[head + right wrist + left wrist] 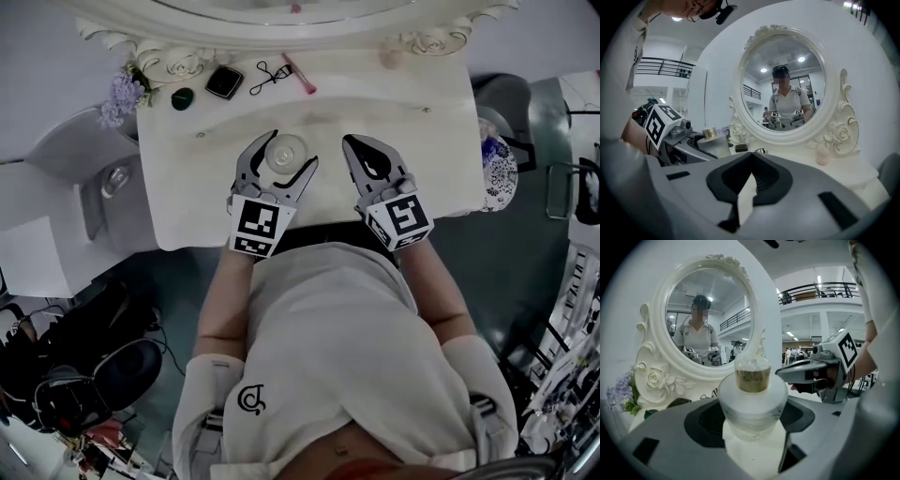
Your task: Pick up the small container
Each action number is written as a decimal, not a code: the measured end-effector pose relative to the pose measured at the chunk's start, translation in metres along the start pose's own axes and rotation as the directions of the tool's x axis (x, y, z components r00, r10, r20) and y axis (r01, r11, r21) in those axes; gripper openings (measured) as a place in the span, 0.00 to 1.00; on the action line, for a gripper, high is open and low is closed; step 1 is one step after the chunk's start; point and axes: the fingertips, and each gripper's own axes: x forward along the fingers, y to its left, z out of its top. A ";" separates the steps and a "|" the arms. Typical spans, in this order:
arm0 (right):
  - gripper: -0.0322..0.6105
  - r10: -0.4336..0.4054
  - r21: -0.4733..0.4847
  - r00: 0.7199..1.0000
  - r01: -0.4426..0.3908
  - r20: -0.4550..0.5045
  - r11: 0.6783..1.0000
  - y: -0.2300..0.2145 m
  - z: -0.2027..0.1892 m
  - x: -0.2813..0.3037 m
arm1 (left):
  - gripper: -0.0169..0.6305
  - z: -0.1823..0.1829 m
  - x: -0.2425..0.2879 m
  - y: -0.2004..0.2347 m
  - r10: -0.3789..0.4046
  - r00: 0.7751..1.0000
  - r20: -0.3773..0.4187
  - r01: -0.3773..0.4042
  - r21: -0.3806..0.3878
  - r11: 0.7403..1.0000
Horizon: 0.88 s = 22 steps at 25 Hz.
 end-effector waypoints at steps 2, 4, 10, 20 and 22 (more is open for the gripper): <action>0.06 0.012 0.003 1.000 -0.012 0.020 1.000 0.005 0.011 -0.002 | 0.56 0.012 -0.013 0.007 0.031 0.999 0.021 -0.031 -0.005 1.000; 0.06 0.025 0.001 0.999 -0.025 0.042 1.000 0.010 0.022 -0.005 | 0.56 0.023 -0.027 0.013 0.063 0.997 0.036 -0.063 -0.005 0.998; 0.06 0.053 -0.044 0.994 -0.049 0.097 0.998 0.020 0.049 -0.011 | 0.56 0.056 -0.063 0.029 0.136 0.986 0.098 -0.135 -0.010 0.991; 0.06 0.071 -0.100 0.988 -0.058 0.137 0.993 0.019 0.072 -0.020 | 0.56 0.081 -0.102 0.049 0.244 0.953 0.179 -0.239 -0.046 0.970; 0.06 0.061 -0.094 0.989 -0.049 0.136 0.994 0.018 0.071 -0.022 | 0.56 0.084 -0.105 0.050 0.249 0.950 0.189 -0.244 -0.047 0.969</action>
